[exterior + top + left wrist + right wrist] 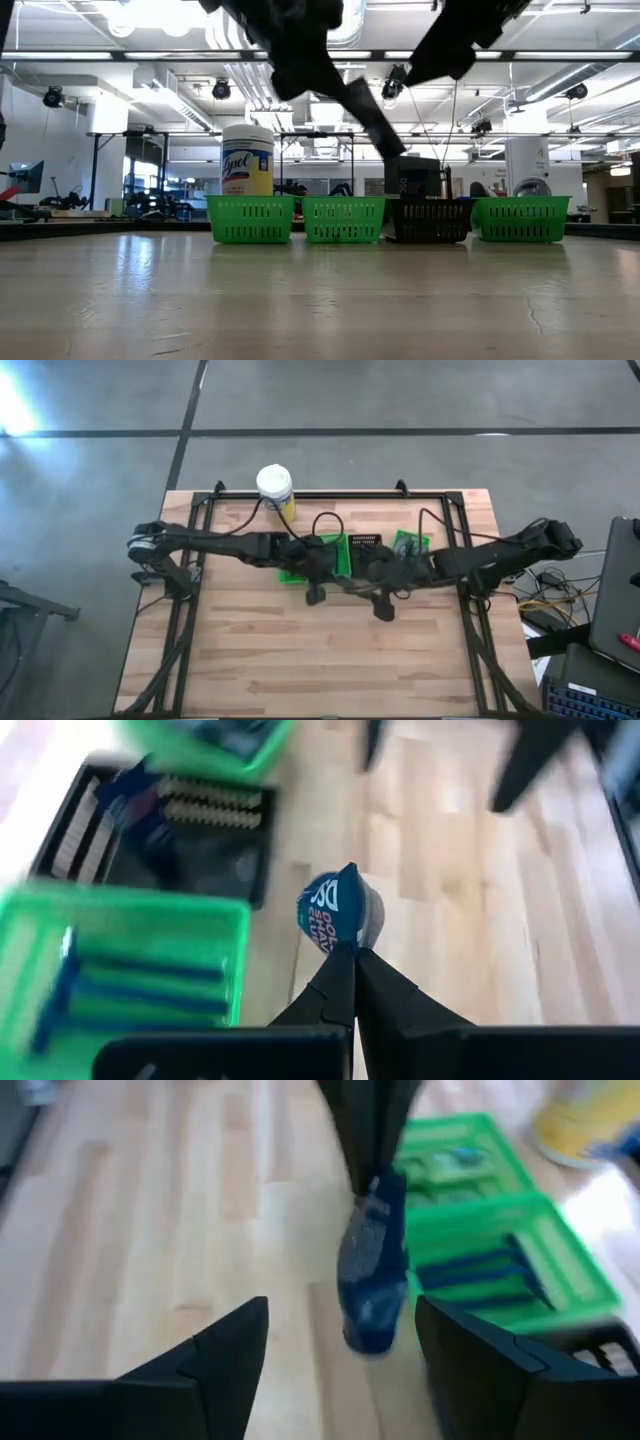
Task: Pick & Place Travel size toiletries
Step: Put the shaving cream into the black bin
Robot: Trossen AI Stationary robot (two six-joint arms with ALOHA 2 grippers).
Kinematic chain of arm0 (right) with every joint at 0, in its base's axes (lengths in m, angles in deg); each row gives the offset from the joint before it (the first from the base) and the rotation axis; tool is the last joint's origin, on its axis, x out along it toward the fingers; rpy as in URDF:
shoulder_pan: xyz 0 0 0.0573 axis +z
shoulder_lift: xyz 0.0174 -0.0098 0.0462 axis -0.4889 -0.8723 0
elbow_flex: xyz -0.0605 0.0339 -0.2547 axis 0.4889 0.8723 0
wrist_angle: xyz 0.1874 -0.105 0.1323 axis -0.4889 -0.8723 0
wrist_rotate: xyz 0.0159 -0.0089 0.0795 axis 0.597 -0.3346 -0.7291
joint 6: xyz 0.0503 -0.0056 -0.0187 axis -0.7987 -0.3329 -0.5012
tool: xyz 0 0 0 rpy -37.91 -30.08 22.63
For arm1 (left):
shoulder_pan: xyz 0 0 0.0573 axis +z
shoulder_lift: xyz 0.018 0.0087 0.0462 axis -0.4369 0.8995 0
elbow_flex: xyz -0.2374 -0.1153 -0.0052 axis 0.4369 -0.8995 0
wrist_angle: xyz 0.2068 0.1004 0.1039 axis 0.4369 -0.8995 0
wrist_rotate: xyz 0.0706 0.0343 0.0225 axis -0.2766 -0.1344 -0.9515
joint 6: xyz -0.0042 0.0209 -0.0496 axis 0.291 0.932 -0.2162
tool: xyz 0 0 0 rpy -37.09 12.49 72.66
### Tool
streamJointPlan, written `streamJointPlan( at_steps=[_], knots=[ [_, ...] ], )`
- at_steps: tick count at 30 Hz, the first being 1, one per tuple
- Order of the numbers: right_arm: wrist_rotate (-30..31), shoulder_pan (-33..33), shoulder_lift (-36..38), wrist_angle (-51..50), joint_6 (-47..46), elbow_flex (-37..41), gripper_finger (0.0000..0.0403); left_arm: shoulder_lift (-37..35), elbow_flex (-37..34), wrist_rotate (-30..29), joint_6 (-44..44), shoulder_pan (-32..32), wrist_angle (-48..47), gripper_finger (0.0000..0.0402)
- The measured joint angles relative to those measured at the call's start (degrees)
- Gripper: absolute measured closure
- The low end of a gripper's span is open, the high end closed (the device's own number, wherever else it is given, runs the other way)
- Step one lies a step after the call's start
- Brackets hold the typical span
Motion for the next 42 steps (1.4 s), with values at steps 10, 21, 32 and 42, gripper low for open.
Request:
streamJointPlan(
  at_steps=[10, 21, 32, 42],
  knots=[
    [-4.53, -2.69, -5.68, -7.24, 8.83, -10.37, 0.0182, 0.17, 7.30, -1.94, 11.23, -3.05, -6.70, 0.0401],
    [-6.10, -2.73, -10.82, -12.10, 9.30, -15.87, 0.0153, 0.15, 8.58, -3.25, 11.71, -3.46, -7.38, 0.0401],
    [-6.09, -3.09, -11.53, -11.76, 7.56, -15.18, 0.0236, 0.15, 8.46, -3.16, 12.15, -3.70, -6.71, 0.0401],
    [-6.41, -3.36, -12.46, -10.78, 5.91, -15.13, 0.0222, 0.15, 8.40, -3.01, 11.95, -3.77, -6.00, 0.0401]
  ],
)
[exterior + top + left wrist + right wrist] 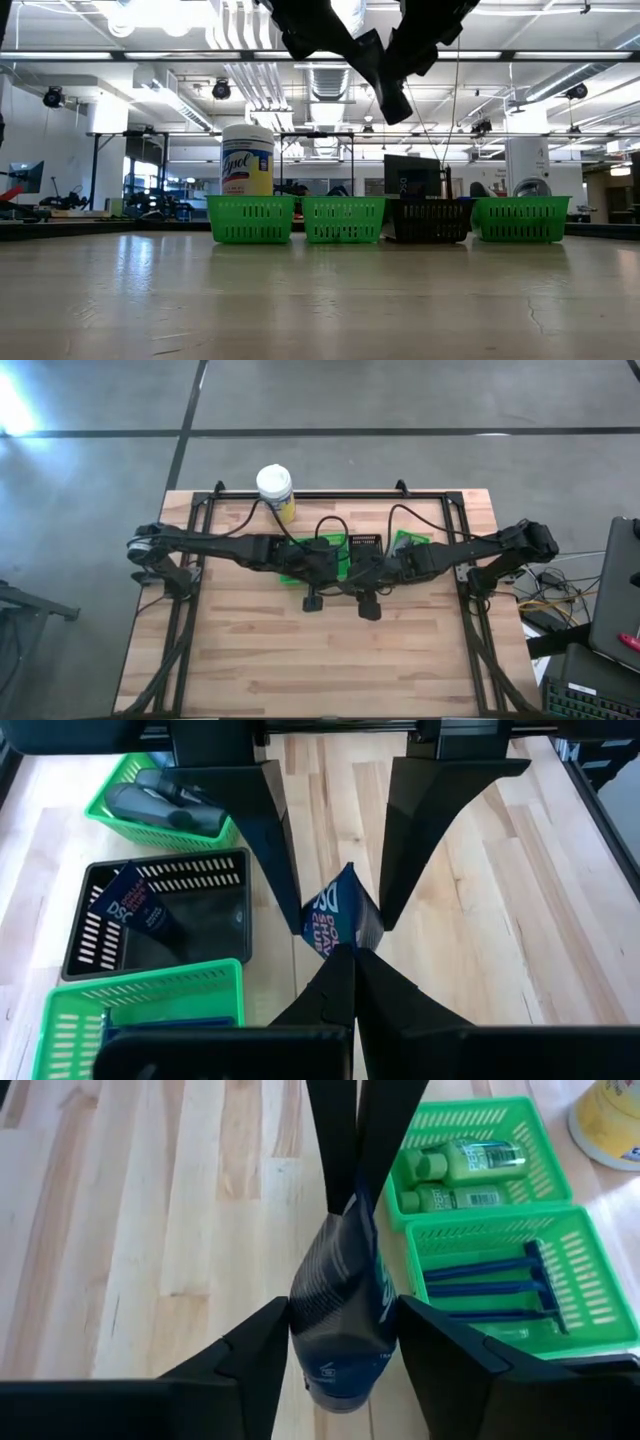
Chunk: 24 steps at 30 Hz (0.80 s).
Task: Pick & Place Travel size toiletries
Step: Put the shaving cream into the black bin
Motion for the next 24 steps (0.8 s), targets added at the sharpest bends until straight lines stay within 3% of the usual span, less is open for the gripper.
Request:
streamJointPlan(
  at_steps=[11, 15, 19, 24],
  knots=[
    [0.53, 0.00, 0.24, -0.76, -2.54, -0.10, 0.0318, 0.00, 0.00, -0.01, -0.02, 0.00, -0.09, 0.0401],
    [0.53, 0.00, 0.25, -0.73, -2.50, -0.10, 0.0336, 0.00, 0.00, 0.00, -0.02, 0.00, -0.15, 0.0401],
    [0.47, 0.00, 0.24, -0.50, -2.32, -0.08, 0.0310, -0.02, -0.24, 0.08, 0.00, 0.00, -0.06, 0.0401],
    [0.31, -0.02, 0.26, 0.08, -0.95, -0.10, 0.0237, -0.02, -0.59, 0.19, 0.00, 0.00, 0.40, 0.0401]
  ],
)
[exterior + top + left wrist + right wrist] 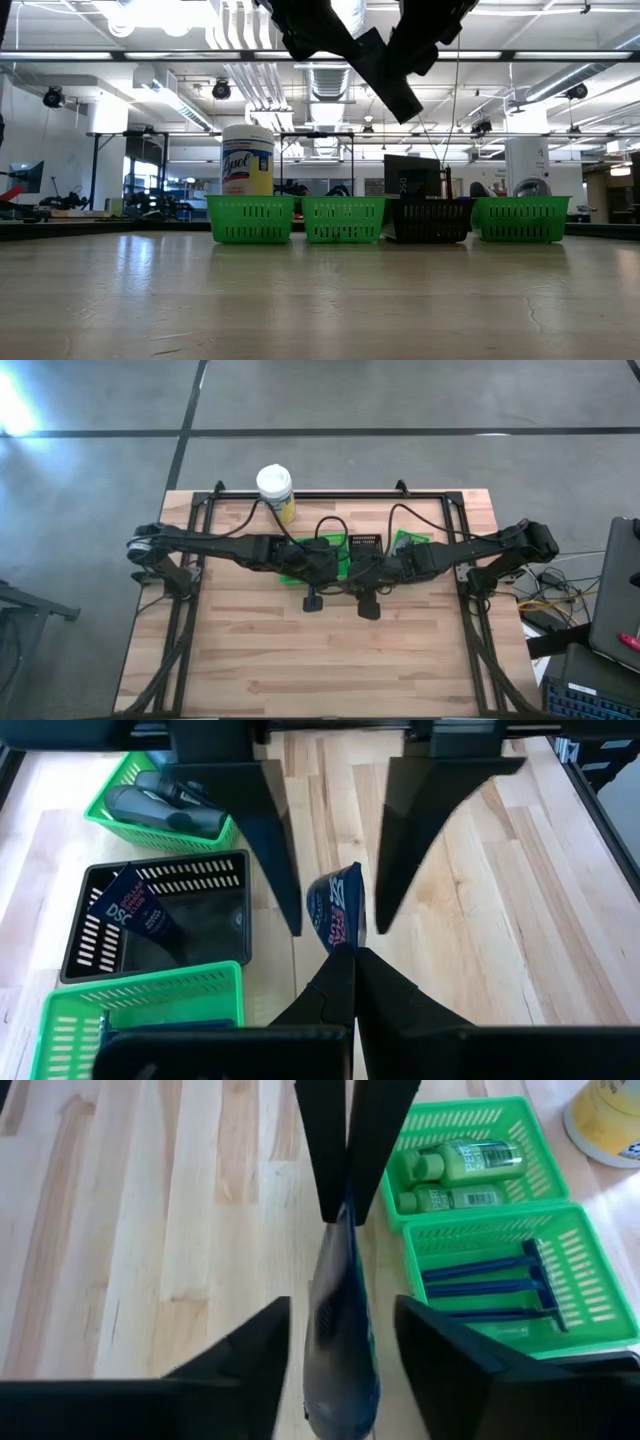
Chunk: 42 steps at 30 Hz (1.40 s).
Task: Pick & Place Travel size toiletries
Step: Put the shaving cream into the black bin
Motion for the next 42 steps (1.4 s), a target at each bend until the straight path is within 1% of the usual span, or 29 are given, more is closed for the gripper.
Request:
streamJointPlan(
  at_steps=[5, 9, 15, 20, 25, 29, 34, 42],
  knots=[
    [0.00, 0.02, 0.00, -0.25, 0.46, 0.00, 0.0169, 0.00, -0.02, -0.02, 0.00, 0.00, -0.16, 0.0401],
    [0.00, 0.02, 0.00, -0.64, 1.02, 0.11, 0.0134, 0.00, -0.07, -0.04, 0.00, 0.00, -0.50, 0.0401],
    [1.75, 0.00, 0.37, -2.44, 0.82, 0.02, 0.0105, 0.00, -0.12, 0.19, 0.00, 0.00, -0.74, 0.0401],
    [1.83, -0.23, 1.22, -2.40, 1.09, -1.63, 0.0097, 0.00, -0.22, 0.46, 0.10, 0.00, -3.45, 0.0401],
    [1.70, -0.28, 1.25, -2.35, 1.42, -4.15, 0.0117, 0.00, -0.92, 0.41, 0.17, 0.00, -4.02, 0.0401],
    [0.00, -0.60, 1.16, -2.24, -0.61, -4.34, 0.0148, 0.04, -1.51, 0.13, 0.17, 0.00, -3.40, 0.0401],
    [-0.08, -0.79, 1.11, -2.09, -2.81, -3.48, 0.0189, 0.05, -2.12, 0.11, 0.15, 0.00, -0.95, 0.0401],
    [-0.22, -1.03, 1.11, -1.41, -3.07, -3.22, 0.0250, 0.35, -2.18, 0.09, 0.11, 0.00, 2.18, 0.0401]
  ],
)
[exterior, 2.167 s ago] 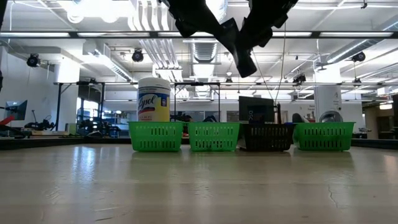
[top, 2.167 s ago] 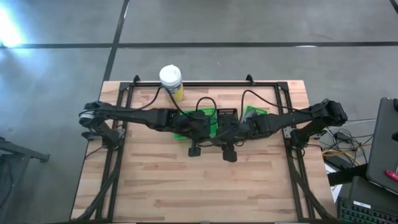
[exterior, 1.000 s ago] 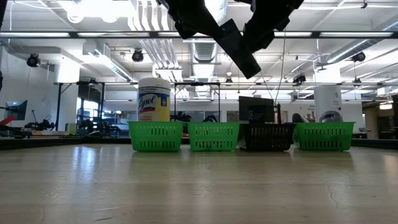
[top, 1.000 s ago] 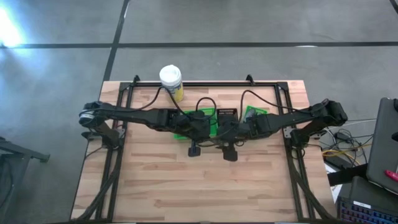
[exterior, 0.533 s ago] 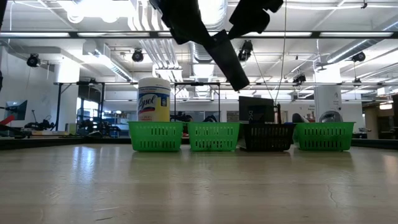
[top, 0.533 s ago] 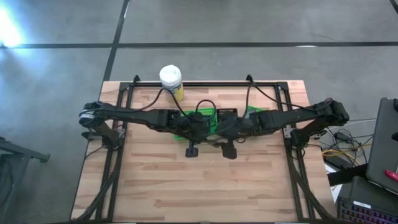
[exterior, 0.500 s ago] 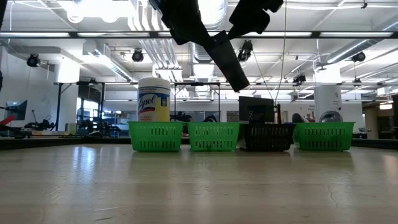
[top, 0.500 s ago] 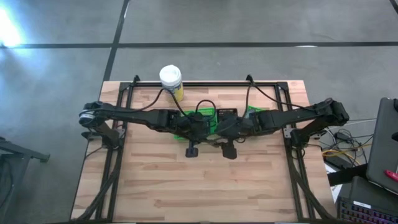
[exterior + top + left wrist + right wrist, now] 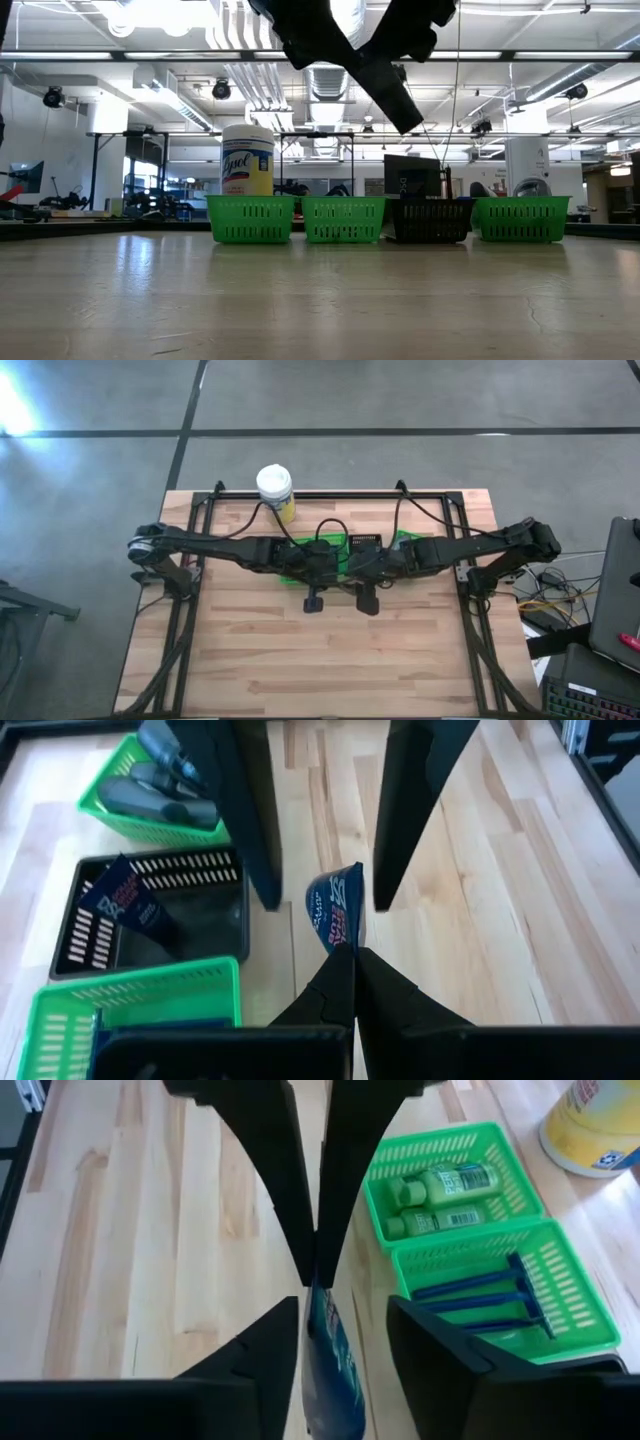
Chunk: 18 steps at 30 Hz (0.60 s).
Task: Pick & Place Travel size toiletries
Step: Put the shaving cream into the black bin
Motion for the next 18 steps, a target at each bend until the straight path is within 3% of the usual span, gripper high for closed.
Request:
streamJointPlan(
  at_steps=[18],
  knots=[
    [0.28, 0.07, 0.00, 1.14, -0.25, 0.14, 0.0378, 0.00, 0.02, -0.35, -0.35, 0.07, 0.69, 0.0401]
  ],
)
